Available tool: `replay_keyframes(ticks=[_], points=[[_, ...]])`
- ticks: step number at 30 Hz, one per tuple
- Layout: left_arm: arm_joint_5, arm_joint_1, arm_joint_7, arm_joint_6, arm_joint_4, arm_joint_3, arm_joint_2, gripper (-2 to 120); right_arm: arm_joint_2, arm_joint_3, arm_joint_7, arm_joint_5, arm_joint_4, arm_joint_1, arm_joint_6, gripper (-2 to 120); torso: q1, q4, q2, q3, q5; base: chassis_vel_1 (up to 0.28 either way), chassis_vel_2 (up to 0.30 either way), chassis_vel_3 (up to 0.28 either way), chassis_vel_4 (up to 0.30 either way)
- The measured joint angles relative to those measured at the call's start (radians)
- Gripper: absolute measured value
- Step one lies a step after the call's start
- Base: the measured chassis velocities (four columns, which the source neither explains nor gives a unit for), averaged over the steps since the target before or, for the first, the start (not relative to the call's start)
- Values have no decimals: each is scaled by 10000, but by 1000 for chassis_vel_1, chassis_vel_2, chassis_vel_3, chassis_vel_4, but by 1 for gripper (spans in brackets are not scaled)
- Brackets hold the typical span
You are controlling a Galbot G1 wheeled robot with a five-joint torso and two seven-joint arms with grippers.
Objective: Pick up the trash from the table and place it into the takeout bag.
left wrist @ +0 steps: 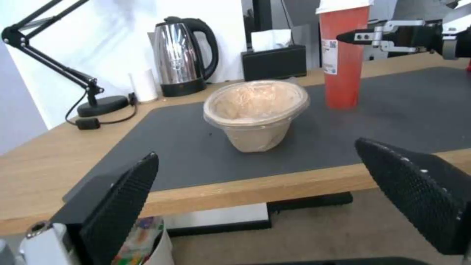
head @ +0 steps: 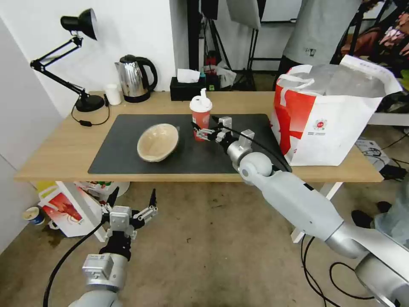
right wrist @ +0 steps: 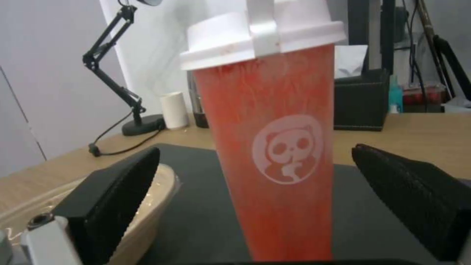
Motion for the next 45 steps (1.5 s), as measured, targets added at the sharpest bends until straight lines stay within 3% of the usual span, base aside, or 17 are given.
replay_keyframes(ticks=[40,45], points=[[0,0,0,0,0,0,0,100,1023,335,-577,-729,-2053,355,349,100,0,0,-3,1,0,0,0,0,0],[0,0,0,0,0,0,0,100,1105,408,-837,-654,-2219,354,370,84,1,1,-3,1,1,0,0,0,0]])
